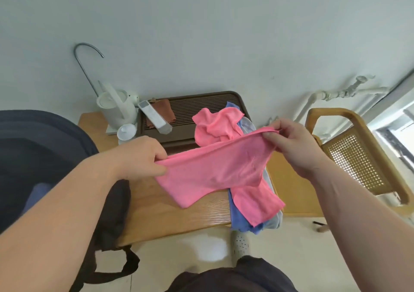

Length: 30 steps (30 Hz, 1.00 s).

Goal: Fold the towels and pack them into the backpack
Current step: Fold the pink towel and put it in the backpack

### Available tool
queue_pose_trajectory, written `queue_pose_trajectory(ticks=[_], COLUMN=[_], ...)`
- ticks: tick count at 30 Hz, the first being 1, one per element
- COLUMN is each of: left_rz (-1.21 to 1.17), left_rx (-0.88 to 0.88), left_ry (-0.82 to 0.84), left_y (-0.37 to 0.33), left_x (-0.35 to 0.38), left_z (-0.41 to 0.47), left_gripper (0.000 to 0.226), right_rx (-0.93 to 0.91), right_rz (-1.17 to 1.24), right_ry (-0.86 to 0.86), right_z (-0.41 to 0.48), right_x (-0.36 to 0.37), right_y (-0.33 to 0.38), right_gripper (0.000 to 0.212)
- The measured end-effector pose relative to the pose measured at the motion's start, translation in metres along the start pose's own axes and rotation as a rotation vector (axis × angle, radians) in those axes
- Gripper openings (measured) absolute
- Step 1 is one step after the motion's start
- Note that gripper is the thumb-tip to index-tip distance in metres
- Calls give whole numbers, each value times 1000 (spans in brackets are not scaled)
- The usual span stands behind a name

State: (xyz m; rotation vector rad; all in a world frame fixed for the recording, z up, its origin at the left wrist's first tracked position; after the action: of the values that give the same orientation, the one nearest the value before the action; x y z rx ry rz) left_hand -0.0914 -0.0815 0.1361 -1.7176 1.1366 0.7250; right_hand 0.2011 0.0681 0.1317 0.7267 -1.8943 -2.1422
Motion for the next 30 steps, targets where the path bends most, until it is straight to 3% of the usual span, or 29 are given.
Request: queue_pose_trajectory(ticks=[7, 12, 15, 18, 24, 26, 30], left_rz=[-306, -401, -467, -542, -802, -809, -824], left_rx=[64, 121, 124, 121, 136, 148, 119], left_ry=[18, -45, -184, -278, -231, -169, 131], left_y=[-8, -17, -14, -11, -17, -24, -31], left_x=[-20, -37, -50, -54, -38, -34, -17], left_z=[-27, -35, -29, -21, -10, -10, -11], left_gripper=[27, 36, 50, 46, 34, 38, 36], right_rx=[-119, -113, -80, -67, -46, 42, 263], right_rz=[-214, -298, -298, -306, -252, -185, -224], right_ry=[91, 212, 252, 250, 229, 328, 652], right_z=[-21, -24, -24, -25, -28, -33, -53], right_x=[1, -7, -14, -24, -45, -46, -40], right_y=[48, 67, 67, 65, 58, 53, 44], right_gripper=[32, 29, 17, 7, 26, 26, 22])
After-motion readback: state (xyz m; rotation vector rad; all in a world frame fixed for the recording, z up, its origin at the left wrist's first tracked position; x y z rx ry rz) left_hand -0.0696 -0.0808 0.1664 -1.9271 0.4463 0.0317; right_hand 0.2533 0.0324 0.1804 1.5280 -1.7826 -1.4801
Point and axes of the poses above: each hand's wrist, its own z-axis towards the middle knuckle, its own x-axis out of the palm, y = z × x, the point moved 7 cm from there along z, towards the middle knuckle, and after that the axes turned 4 degrees about -x, right-handed, at the moved point
